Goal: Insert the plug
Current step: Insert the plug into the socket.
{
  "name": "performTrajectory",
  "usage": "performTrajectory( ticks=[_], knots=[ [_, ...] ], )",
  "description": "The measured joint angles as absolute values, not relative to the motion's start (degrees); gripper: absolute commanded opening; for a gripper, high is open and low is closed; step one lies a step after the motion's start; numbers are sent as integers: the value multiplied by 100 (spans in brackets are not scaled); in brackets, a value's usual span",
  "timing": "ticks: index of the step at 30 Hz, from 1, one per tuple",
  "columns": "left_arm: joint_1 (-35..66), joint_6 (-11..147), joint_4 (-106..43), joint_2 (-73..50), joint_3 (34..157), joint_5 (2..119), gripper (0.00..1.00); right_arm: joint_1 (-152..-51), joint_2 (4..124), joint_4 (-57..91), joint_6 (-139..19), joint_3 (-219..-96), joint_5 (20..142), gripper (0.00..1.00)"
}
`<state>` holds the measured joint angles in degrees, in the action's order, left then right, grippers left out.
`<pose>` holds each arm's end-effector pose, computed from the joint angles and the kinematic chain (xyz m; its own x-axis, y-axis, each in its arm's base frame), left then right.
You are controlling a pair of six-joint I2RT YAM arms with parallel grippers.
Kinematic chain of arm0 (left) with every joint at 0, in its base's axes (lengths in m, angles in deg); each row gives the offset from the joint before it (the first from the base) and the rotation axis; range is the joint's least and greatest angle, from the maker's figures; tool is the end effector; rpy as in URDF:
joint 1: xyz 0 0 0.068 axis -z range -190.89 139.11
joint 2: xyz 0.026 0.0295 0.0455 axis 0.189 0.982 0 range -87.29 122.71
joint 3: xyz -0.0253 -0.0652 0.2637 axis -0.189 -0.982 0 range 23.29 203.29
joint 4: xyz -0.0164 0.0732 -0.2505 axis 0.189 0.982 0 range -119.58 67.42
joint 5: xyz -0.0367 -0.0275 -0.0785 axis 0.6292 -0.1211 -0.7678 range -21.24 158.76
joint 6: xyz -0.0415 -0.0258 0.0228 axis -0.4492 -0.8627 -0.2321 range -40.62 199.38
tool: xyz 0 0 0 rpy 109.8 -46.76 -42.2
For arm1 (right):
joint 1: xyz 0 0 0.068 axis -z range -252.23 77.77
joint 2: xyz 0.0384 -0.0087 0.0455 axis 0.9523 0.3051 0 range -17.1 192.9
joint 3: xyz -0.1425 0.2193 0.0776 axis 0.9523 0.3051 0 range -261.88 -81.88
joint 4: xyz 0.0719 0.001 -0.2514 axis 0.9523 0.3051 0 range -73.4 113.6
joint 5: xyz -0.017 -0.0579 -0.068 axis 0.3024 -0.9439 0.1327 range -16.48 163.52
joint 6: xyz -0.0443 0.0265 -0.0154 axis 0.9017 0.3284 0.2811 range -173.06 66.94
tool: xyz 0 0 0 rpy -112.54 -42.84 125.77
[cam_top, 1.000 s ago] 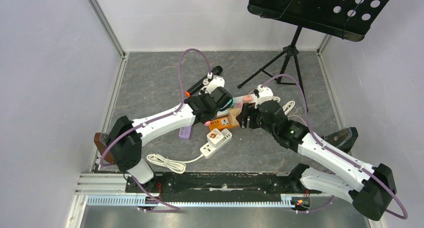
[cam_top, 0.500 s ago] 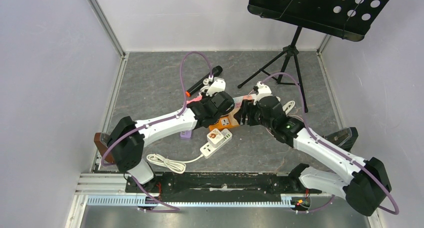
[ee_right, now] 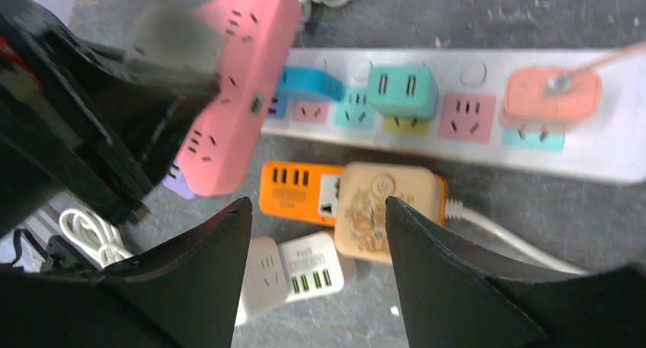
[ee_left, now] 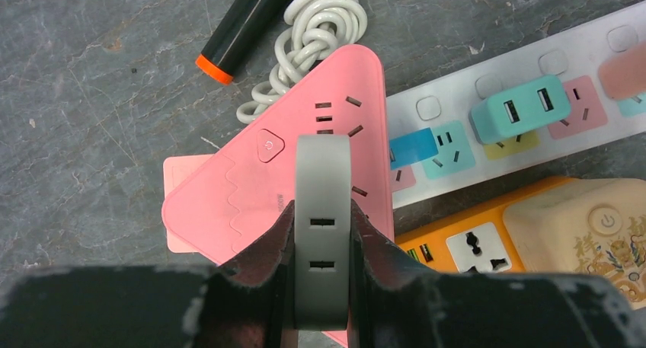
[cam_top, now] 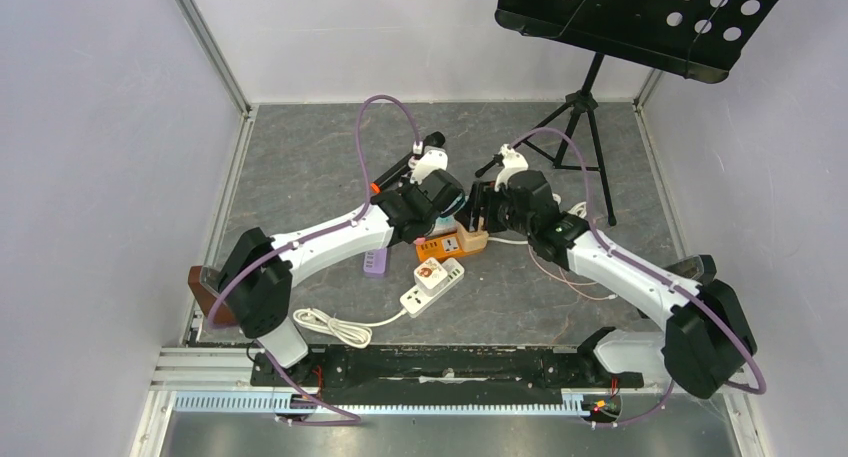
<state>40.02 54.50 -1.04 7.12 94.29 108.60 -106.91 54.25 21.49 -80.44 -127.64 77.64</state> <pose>0.2392 -0.2584 0.2547 -0.5964 0.2218 -0.7714 0.1060 0.9744 0.1982 0.2262 0.1597 0.2564 -0.6547 0.1048 -0.7486 -0.3573 0.8298 0.4287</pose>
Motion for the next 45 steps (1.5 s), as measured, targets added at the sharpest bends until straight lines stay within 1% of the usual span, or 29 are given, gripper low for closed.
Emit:
performTrajectory(
  ticks=[5,6,7,8,9,12,15,17,18,21,23,25,28,31,32,36,38,40,44,45],
  knots=[
    [3950,5450,1,793,9569,10746,2,-10658,5900,1519,-8018,-12980,7815,67],
    [3943,5450,12,793,9578,10735,5,-10654,6024,1357,-8015,-13002,7828,67],
    [3941,5447,29,793,9589,10724,14,-10652,6118,1274,-8013,-13021,7830,67],
    [3930,5445,60,793,9611,10702,43,-10649,6429,1060,-8022,-13089,7858,67],
    [3904,5423,147,793,9663,10611,50,-10649,6431,1056,-8022,-13089,7858,67],
    [3882,5395,318,793,9709,10477,61,-10649,6450,988,-8048,-13089,7839,67],
    [3854,5388,481,778,9790,10394,63,-10649,6446,918,-8055,-13089,7769,67],
    [3834,5386,512,762,9812,10298,62,-10645,6433,898,-8059,-13089,7738,67],
    [3834,5388,523,758,9816,10272,60,-10645,6415,892,-8059,-13089,7716,67],
    [3836,5384,558,725,9816,10219,48,-10636,6348,885,-8061,-13089,7675,67],
    [3836,5373,569,669,9816,10182,45,-10623,6313,859,-8066,-13089,7662,67],
    [3836,5360,584,592,9816,10167,46,-10612,6304,844,-8068,-13089,7649,67],
    [3836,5345,586,461,9816,10174,53,-10612,6282,844,-8070,-13087,7649,67],
    [3836,5325,575,330,9814,10178,52,-10612,6260,844,-8072,-13080,7649,67],
    [3836,5321,558,301,9812,10178,50,-10612,6256,844,-8072,-13078,7649,66],
    [3836,5314,510,288,9803,10174,39,-10610,6245,844,-8072,-13072,7651,66],
    [3836,5312,499,297,9794,10171,27,-10610,6243,837,-8072,-13063,7651,66],
    [3836,5301,495,334,9794,10163,20,-10610,6223,833,-8077,-13021,7649,66],
    [3843,5301,401,404,9805,10274,2,-10608,6197,831,-8098,-12962,7651,66],
    [3843,5301,387,406,9805,10283,2,-10606,6190,831,-8103,-12956,7651,66]
  ],
)
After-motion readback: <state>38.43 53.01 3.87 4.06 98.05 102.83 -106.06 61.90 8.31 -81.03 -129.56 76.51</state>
